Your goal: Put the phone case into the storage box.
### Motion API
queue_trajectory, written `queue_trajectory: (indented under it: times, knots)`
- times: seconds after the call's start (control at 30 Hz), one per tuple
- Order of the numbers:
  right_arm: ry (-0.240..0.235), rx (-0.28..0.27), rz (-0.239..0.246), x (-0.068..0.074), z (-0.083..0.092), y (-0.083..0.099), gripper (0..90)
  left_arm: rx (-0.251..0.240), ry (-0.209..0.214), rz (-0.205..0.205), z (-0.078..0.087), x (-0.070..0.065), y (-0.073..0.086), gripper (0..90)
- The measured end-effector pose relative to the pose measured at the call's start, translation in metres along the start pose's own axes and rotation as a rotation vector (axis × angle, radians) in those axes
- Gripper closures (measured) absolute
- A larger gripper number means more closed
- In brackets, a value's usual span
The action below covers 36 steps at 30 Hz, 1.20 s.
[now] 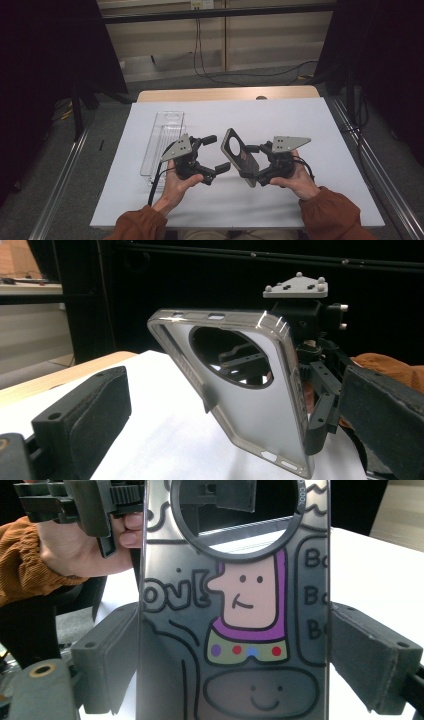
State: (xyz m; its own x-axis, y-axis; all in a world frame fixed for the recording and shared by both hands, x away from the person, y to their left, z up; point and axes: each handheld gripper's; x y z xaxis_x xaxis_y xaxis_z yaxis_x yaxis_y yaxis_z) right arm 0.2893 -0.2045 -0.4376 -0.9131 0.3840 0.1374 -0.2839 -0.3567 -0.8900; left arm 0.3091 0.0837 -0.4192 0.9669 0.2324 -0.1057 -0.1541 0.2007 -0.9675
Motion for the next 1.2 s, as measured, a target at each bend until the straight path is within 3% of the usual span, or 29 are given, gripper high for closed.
queue_trajectory:
  times: [0.27, 1.07, 1.2]
  knots:
    - [-0.059, -0.011, -0.002, 0.001, 0.0, 0.002, 12.2, -0.002, 0.035, -0.016, -0.001, 0.0, 0.001, 0.9]
    - [-0.113, 0.012, 0.037, 0.009, -0.004, 0.0, 12.2, -0.004, 0.104, -0.038, -0.007, -0.002, 0.003, 0.9]
    - [-0.128, 0.022, 0.035, 0.011, -0.005, 0.0, 12.2, -0.006, 0.1, -0.036, -0.008, -0.004, 0.004, 0.9]
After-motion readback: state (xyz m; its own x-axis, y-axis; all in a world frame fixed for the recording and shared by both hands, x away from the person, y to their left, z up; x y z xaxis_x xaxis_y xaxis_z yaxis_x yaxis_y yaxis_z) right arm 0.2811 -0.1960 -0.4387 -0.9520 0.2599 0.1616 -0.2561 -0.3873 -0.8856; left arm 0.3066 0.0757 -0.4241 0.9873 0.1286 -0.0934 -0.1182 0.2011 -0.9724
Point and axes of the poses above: each handheld gripper's, and its own axes: z roughly backward along the jaws, y roughly out of its underside, x roughly to its left, and after that the axes turned 11 degrees about x, right-handed
